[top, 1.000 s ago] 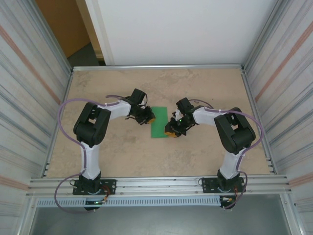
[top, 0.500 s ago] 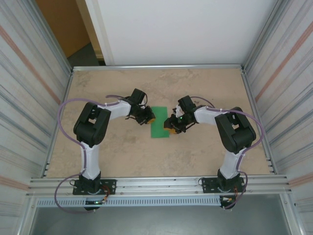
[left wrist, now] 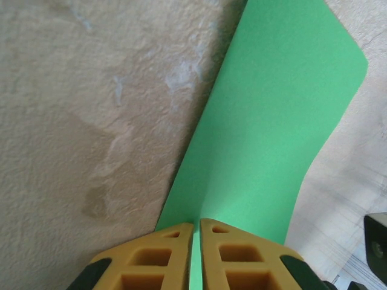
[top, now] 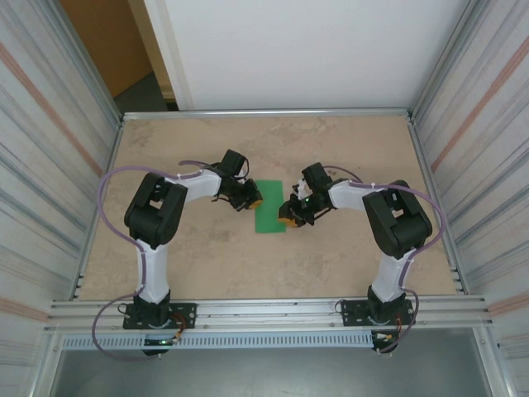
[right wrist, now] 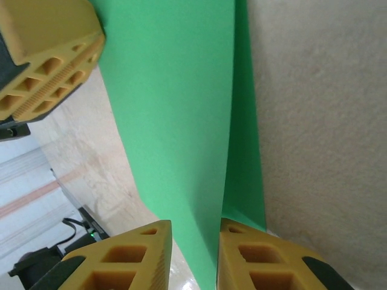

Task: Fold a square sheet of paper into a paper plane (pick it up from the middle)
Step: Fold the triangle a second time at the center of the table.

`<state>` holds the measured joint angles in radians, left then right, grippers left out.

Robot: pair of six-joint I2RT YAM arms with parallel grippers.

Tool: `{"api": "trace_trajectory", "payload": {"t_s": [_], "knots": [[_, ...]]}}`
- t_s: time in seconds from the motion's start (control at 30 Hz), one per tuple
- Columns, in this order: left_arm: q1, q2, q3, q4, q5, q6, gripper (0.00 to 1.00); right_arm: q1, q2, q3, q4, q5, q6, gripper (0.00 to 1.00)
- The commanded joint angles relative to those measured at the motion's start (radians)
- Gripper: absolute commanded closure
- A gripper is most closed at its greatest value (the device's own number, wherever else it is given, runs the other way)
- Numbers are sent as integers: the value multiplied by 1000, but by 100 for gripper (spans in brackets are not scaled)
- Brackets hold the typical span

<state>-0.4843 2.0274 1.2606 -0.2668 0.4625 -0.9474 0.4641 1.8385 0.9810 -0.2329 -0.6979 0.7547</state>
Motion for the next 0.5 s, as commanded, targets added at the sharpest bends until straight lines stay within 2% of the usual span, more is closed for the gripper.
{"api": "trace_trajectory", "payload": {"t_s": [0.0, 0.2, 0.3, 0.37, 0.47], "knots": [[-3, 45, -15, -62, -35, 2, 87, -5, -43, -17, -31, 2, 39, 80], [-4, 29, -19, -19, -11, -4, 87, -18, -44, -7, -68, -5, 60, 91], [-3, -17, -41, 77, 7, 19, 87, -22, -51, -2, -88, 4, 60, 100], [-3, -68, -71, 167, 12, 40, 86, -29, -56, -1, -105, 11, 54, 100], [-2, -123, -76, 199, -1, 85, 85, -43, -68, 0, -144, 12, 28, 100]]}}
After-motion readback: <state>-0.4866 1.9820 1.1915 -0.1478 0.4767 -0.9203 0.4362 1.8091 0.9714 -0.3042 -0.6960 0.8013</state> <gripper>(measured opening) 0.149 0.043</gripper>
